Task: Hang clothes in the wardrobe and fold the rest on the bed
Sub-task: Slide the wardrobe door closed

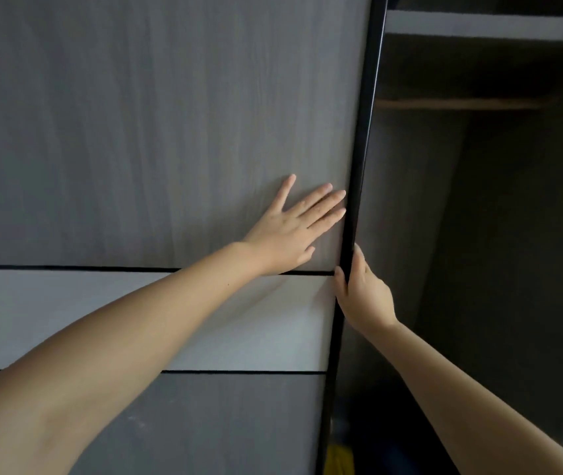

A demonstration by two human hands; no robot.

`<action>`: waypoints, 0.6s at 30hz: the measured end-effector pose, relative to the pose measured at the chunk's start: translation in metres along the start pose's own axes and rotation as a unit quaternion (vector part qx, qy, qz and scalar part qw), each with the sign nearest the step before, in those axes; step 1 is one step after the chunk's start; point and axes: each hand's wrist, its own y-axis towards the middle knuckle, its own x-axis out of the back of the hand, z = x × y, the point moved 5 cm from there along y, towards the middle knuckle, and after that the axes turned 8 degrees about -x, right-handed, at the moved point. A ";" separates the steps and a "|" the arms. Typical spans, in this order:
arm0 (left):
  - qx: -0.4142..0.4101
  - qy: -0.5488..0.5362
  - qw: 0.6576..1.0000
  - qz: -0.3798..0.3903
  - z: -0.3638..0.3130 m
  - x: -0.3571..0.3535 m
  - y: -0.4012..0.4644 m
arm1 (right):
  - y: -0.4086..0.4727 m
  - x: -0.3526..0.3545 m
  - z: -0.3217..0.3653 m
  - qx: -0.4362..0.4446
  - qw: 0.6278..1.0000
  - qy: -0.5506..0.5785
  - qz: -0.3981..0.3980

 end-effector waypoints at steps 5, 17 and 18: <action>-0.034 0.006 0.999 -0.008 -0.015 0.001 0.021 | -0.004 0.045 -0.059 -0.139 0.989 0.017 -0.038; -0.019 0.019 1.000 -0.009 -0.018 -0.002 0.053 | -0.045 -0.001 -0.044 -0.245 0.946 0.210 0.008; -0.026 0.017 0.999 -0.015 -0.019 0.001 0.060 | -0.040 -0.002 -0.045 -0.266 0.937 0.228 0.001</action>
